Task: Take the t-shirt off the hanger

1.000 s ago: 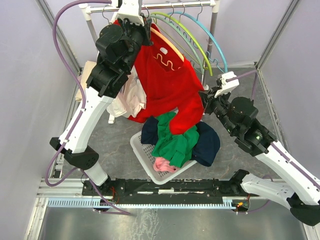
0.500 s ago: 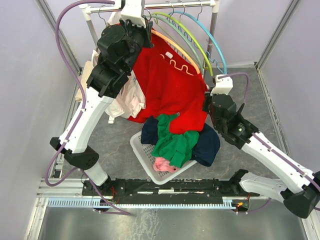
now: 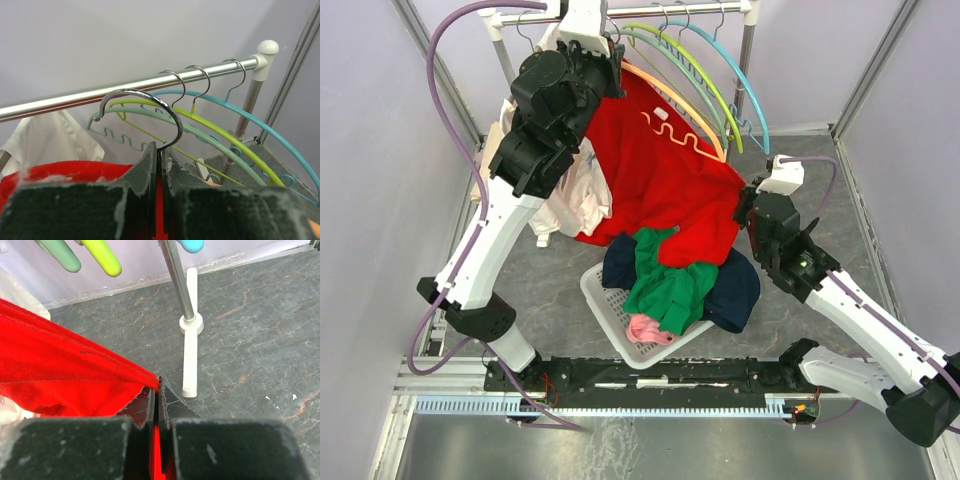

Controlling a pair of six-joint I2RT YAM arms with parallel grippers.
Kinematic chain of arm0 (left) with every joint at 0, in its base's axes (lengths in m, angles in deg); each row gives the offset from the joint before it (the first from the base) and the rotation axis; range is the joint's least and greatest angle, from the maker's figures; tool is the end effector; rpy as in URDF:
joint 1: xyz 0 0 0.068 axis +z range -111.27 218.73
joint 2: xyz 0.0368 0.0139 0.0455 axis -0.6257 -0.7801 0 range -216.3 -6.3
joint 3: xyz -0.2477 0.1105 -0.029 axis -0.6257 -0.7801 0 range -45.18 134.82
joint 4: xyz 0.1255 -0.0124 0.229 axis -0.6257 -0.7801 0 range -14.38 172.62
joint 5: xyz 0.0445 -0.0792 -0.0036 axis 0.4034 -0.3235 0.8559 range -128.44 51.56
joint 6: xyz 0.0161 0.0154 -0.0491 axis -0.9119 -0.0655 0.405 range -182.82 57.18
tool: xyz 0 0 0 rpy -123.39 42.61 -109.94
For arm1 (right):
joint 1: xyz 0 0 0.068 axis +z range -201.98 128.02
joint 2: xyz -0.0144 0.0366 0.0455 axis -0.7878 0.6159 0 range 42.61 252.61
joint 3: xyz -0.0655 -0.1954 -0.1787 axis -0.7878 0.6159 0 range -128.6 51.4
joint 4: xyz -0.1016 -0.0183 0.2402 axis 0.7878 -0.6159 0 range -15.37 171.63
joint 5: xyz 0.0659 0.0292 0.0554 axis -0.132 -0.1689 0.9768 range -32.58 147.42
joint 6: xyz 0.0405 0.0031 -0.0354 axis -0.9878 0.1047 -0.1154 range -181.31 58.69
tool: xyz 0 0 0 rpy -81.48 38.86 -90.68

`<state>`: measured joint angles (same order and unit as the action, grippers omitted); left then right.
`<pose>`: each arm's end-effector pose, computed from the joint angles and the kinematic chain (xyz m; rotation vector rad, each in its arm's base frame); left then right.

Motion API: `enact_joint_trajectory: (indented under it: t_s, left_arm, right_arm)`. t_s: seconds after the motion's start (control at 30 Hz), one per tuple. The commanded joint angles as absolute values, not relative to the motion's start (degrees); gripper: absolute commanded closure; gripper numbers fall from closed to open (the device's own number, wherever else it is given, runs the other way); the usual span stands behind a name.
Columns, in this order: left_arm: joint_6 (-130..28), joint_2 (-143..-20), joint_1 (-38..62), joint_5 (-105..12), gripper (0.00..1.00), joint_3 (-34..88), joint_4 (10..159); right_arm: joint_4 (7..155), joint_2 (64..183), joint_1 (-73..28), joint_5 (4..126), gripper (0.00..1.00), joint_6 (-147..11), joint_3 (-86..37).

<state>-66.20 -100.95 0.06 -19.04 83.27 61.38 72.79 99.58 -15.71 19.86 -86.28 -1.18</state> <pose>0.2545 -0.1886 0.5861 0.2141 1.3532 -0.2883 0.1938 0.1153 0.3525 0.2878 1.7333 0.1881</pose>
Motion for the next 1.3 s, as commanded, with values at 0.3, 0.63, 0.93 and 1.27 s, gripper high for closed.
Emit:
enact_joint_trajectory:
  t_s: [0.3,0.63,0.93,1.27]
  left_arm:
    - [-66.5,-93.4,0.7,-22.5,0.97,79.4,70.4]
    - [-64.2,-92.0,0.7,-27.9,0.97,71.9,72.4]
    - [-62.6,-92.6,0.6,-30.0,0.97,69.7,73.4]
    - [-60.8,-92.5,-0.3,-38.1,0.97,63.1,75.0]
  right_arm:
    - [76.5,96.3,-16.7,26.7,0.42,-83.4,-1.1]
    - [75.7,90.3,-16.7,31.2,0.37,-81.9,-5.0]
    - [77.3,85.3,-16.7,39.5,0.33,-79.0,-7.3]
    - [74.7,91.3,-16.7,51.0,0.33,-74.9,-20.9]
